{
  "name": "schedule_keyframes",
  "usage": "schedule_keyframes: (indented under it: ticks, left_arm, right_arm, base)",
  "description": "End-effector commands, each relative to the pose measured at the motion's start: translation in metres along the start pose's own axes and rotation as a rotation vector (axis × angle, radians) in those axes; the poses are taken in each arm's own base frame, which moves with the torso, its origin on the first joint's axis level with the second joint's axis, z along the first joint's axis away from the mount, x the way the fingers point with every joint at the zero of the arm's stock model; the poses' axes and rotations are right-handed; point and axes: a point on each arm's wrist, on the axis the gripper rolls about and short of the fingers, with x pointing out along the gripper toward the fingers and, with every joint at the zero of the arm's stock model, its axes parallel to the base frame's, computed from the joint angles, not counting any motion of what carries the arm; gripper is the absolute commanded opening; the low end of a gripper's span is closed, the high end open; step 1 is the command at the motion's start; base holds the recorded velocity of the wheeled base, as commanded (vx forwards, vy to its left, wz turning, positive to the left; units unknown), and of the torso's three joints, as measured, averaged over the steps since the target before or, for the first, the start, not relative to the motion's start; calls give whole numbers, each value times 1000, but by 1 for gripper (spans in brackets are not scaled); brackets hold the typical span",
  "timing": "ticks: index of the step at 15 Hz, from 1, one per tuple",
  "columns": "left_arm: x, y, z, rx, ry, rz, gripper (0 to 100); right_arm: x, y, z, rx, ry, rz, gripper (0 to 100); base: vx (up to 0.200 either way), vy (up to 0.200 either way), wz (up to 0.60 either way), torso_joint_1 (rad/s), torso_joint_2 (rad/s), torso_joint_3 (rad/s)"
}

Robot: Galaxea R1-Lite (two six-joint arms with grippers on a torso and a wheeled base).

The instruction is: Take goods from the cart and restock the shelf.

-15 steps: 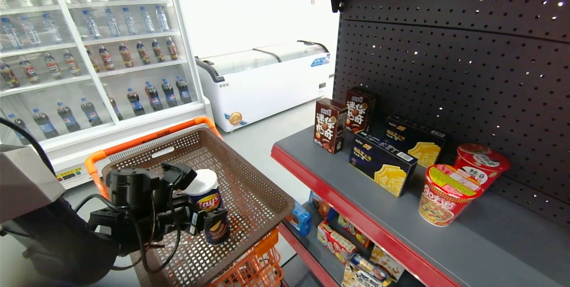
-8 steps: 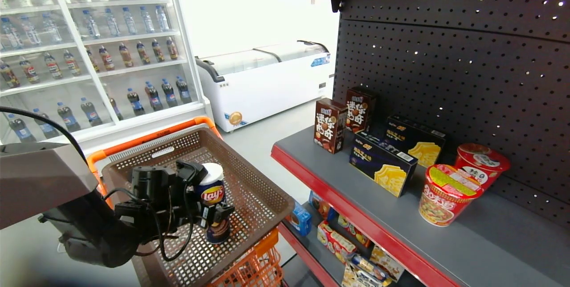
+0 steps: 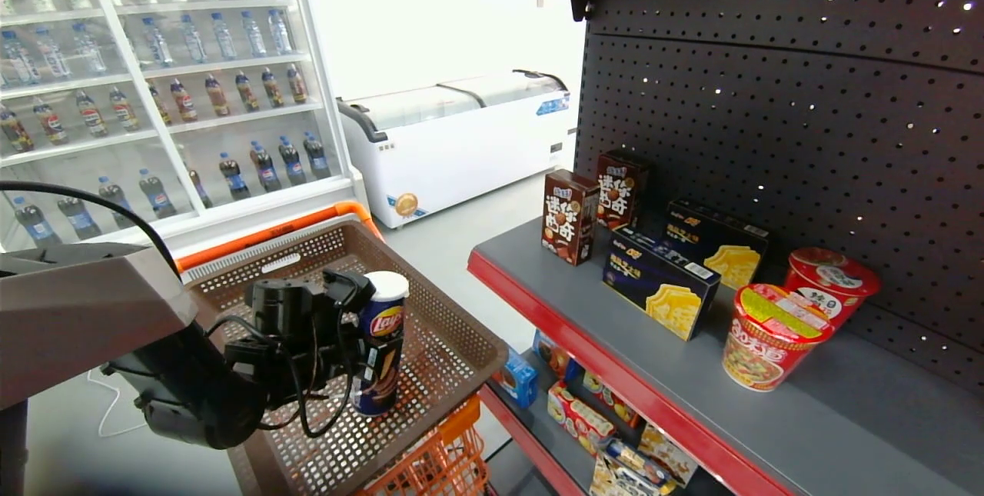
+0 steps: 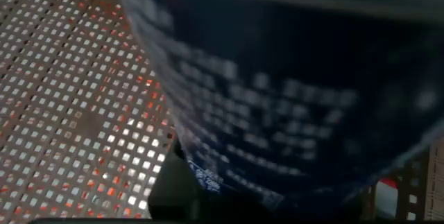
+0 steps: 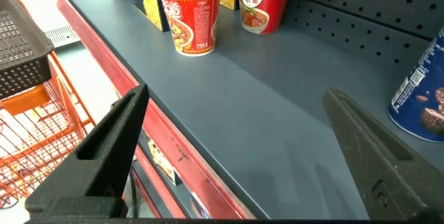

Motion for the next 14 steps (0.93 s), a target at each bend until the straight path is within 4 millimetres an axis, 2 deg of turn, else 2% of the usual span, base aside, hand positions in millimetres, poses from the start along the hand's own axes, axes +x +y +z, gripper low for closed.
schedule_keyframes:
  ticks: [1,3,6,8,10,11,13,14]
  left_arm:
    - [-12,1,10,4,-23,39,0]
    - [-32,-2,22,7,-57,71,0]
    - [-80,1,48,-22,-75,101,0]
    - [-120,-5,63,-82,-68,103,0]
    - [-173,-19,76,-201,-83,93,0]
    - [-186,-22,79,-205,-88,95,0]
    - [-241,-36,82,-197,-114,103,0]
    - [-260,-43,77,-186,-118,102,0]
  right_arm:
    - [0,0,0,-1,1,0,100]
    - [0,0,0,-1,-1,-1,100]
    - [0,0,0,-1,1,0,100]
    - [0,0,0,-1,-1,-1,100]
    - [0,0,0,-1,1,0,100]
    - [0,0,0,-1,1,0,100]
    - [0,0,0,-1,-1,-1,100]
    - [0,0,0,-1,-1,-1,100]
  base:
    - [0,0,0,0,0,0]
    - [0,0,0,0,0,0]
    - [0,0,0,0,0,0]
    - [0,0,0,0,0,0]
    - [0,0,0,0,0,0]
    - [0,0,0,0,0,0]
    - [0,0,0,0,0,0]
    - [0,0,0,0,0,0]
